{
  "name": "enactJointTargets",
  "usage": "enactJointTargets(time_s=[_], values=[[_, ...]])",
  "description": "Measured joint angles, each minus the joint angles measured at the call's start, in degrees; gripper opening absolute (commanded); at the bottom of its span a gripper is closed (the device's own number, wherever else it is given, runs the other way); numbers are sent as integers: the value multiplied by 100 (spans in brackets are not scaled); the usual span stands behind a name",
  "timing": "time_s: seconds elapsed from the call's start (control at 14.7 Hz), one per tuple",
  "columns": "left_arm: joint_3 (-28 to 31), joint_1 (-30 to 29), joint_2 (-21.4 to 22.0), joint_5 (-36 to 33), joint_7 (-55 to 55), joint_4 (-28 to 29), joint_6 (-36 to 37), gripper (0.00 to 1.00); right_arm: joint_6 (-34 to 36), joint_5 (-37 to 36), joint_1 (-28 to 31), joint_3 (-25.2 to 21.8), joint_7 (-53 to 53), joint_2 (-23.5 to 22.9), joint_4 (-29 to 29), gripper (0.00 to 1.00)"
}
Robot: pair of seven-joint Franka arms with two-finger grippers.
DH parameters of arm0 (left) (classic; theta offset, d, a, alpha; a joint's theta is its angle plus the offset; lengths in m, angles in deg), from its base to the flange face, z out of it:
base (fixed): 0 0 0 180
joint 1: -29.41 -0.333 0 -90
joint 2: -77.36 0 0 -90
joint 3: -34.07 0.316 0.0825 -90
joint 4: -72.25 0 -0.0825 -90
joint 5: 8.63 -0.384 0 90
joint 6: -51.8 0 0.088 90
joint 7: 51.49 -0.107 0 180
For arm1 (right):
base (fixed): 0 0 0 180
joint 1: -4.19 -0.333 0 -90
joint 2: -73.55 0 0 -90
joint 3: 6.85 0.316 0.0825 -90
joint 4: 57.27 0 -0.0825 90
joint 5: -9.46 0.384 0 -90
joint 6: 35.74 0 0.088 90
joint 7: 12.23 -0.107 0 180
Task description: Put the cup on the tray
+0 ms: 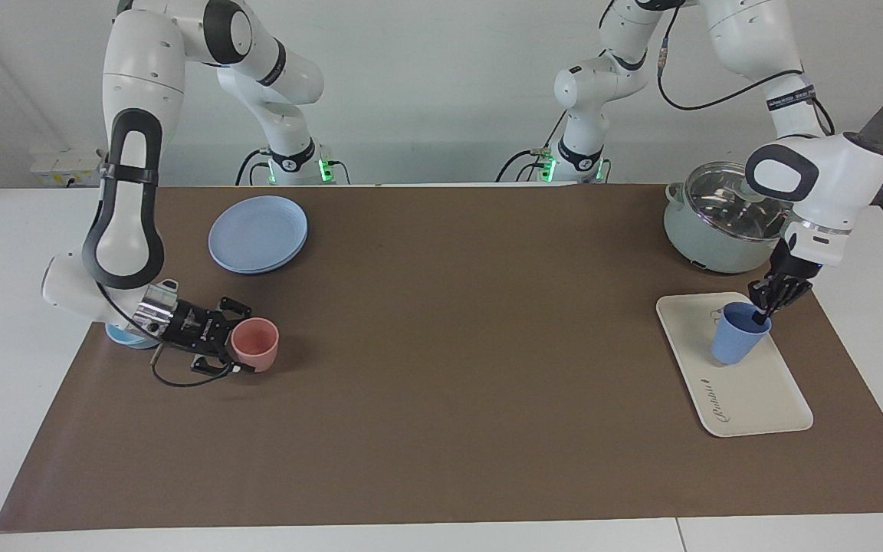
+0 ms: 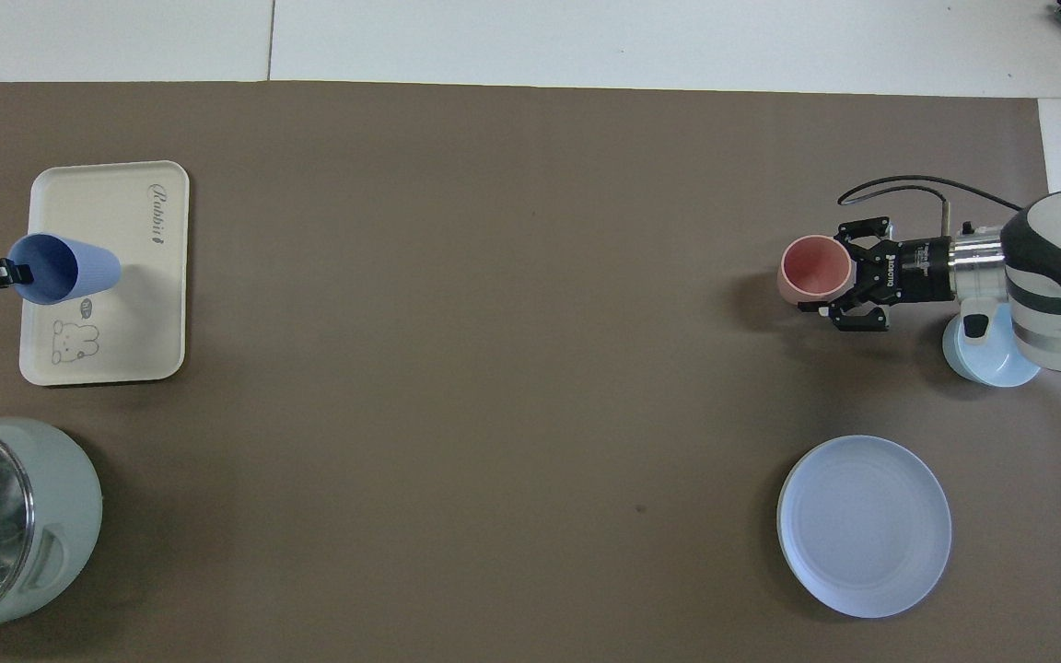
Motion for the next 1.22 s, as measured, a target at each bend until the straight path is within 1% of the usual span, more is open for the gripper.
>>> enactJointTargets(time_s=[0.07, 0.14, 0.2, 0.27, 0.41, 0.48, 0.61, 0.75, 0.88, 1.02, 1.22], values=[[-9, 0, 0, 0, -1, -2, -2, 76, 0, 0, -1, 0, 69, -6, 4, 0], [-21, 0, 1, 0, -2, -8, -3, 100, 0, 0, -3, 2, 114, -14, 9, 38], [-36, 1, 1, 0, -4, -19, -4, 100, -1, 0, -4, 3, 152, -24, 10, 63], [-48, 1, 2, 0, -5, -52, -4, 100, -12, 0, -3, 3, 195, -32, 11, 75], [-65, 2, 32, 0, -5, -256, 203, 100, -162, 0, -2, -2, 310, -40, 20, 87], [-70, 3, 69, 0, -4, -479, 588, 100, -299, 0, -1, -5, 365, -42, 39, 95], [-73, 3, 212, -26, 11, -1070, 1641, 100, -604, -40, 0, -10, 542, -51, 81, 99], [-96, 15, 460, -288, 180, -1464, 2346, 100, -889, -280, 1, -14, 744, -57, 101, 99], [-130, 185, 779, -547, 479, -1575, 2824, 100, -1209, -776, 1, -15, 1034, -55, 96, 99], [-159, 505, 1093, -792, 827, -1579, 3250, 100, -1425, -1480, 1, -17, 1541, -37, 80, 99], [-183, 986, 1438, -1128, 1036, -1580, 3951, 100, -1452, -2544, 1, -31, 2421, 96, 44, 99]])
